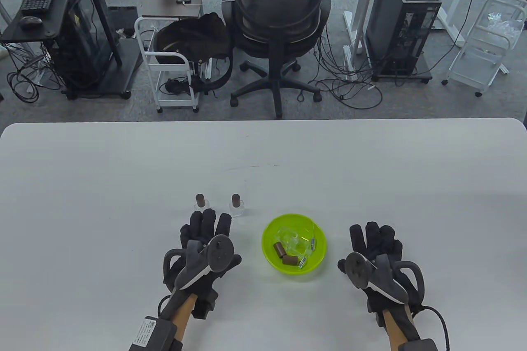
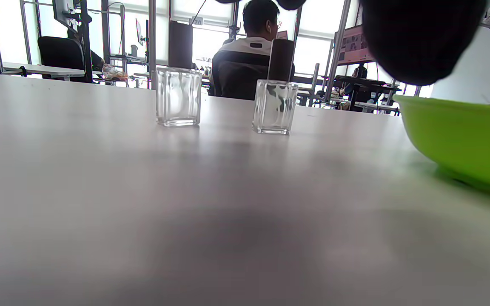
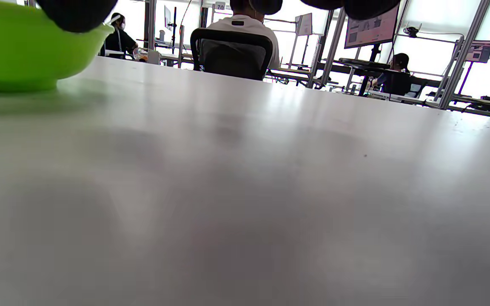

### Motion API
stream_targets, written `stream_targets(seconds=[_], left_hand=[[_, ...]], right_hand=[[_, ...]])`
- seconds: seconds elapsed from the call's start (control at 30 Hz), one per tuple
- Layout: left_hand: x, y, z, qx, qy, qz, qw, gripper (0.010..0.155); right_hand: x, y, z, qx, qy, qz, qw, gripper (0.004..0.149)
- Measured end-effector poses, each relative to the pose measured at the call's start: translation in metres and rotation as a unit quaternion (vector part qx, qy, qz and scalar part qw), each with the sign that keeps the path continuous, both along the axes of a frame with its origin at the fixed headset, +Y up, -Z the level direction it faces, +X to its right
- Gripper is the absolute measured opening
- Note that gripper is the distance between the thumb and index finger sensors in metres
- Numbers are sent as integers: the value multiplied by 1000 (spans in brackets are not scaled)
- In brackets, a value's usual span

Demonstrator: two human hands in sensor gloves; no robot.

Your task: Assemble perfume bottles from components

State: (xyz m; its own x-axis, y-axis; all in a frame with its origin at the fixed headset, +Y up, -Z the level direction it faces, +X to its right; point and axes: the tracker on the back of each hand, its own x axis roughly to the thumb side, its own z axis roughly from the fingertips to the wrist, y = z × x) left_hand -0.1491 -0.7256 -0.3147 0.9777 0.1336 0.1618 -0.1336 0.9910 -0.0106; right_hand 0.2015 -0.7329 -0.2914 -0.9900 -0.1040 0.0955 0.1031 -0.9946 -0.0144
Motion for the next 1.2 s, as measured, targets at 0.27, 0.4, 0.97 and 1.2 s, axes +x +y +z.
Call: stream_targets(seconds=[0.27,0.4,0.97,1.2], left_hand=[[-8,6,11,25,4,24,999,99],[-11,5,13,23,7,26,999,99],[-16,1,11,11,17,37,999,100],[-15,-3,10,12,12,42,999,97]], right_hand=[[-61,36,-14,1,1,-85,996,75],[-107,35,-29,-15,-32,-51,998,73],[-153,8,-47,-71,-123,13,990,67],[-147,9,-51,-90,-127,-89,984,55]])
